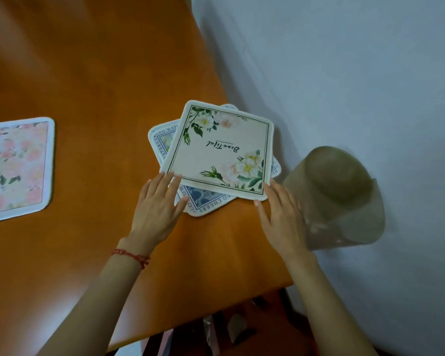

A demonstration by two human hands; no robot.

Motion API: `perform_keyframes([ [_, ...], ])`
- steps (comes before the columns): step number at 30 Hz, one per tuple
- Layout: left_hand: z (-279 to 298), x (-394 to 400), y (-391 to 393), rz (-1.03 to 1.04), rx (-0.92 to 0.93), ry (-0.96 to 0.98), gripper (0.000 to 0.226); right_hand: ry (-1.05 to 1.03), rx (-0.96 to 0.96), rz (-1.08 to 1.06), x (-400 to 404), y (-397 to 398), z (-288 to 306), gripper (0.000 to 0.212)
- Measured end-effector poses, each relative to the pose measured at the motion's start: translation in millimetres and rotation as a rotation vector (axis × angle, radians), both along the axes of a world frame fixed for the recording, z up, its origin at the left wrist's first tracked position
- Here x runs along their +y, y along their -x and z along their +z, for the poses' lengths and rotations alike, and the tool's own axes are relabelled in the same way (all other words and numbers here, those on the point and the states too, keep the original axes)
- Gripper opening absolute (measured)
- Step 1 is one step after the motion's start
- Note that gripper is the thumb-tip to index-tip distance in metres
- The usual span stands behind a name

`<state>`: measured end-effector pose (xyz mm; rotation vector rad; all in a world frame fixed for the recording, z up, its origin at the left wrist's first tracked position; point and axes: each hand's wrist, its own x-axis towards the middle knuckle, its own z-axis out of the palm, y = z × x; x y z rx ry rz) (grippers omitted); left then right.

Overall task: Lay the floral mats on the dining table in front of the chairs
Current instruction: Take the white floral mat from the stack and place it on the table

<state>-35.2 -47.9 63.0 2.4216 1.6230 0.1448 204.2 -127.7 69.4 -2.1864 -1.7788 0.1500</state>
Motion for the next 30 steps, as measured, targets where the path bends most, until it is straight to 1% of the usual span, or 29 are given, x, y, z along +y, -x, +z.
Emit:
perform_keyframes([
  [5, -13.7, 39.7, 0.0, 0.043, -0.048, 0.011, 0.075, 0.049, 0.094, -0.021, 45.2, -2.4, -20.3, 0.059],
  [8, -23.0, 60.4, -3.2, 0.073, -0.067, 0.027, 0.072, 0.045, 0.106, -0.045, 66.7, -6.6, -32.7, 0.066],
  [10, -30.2, 73.1, -6.4, 0.083, -0.067, 0.037, 0.068, 0.049, 0.121, -0.067, 79.0, -9.4, -40.0, 0.068],
  [13, -39.7, 91.2, -11.5, 0.119, -0.109, 0.067, 0.059, 0.044, 0.141, -0.103, 96.2, -13.9, -51.0, 0.056],
  [16, -48.8, 109.1, -16.1, 0.158, -0.183, 0.094, 0.056, 0.07, 0.156, -0.15, 112.6, -19.0, -60.8, 0.047],
  [19, -56.3, 126.2, -21.1, 0.209, -0.245, 0.127, 0.05, 0.06, 0.226, -0.223, 126.8, -25.6, -70.2, 0.047],
  [23, -63.7, 145.1, -26.3, 0.285, -0.321, 0.146, 0.048, 0.044, 0.283, -0.287, 138.0, -32.4, -85.3, 0.049],
  [30, -70.5, 165.0, -34.5, 0.349, -0.344, 0.086, 0.037, -0.016, 0.38, -0.381, 149.4, -37.5, -95.5, 0.047],
])
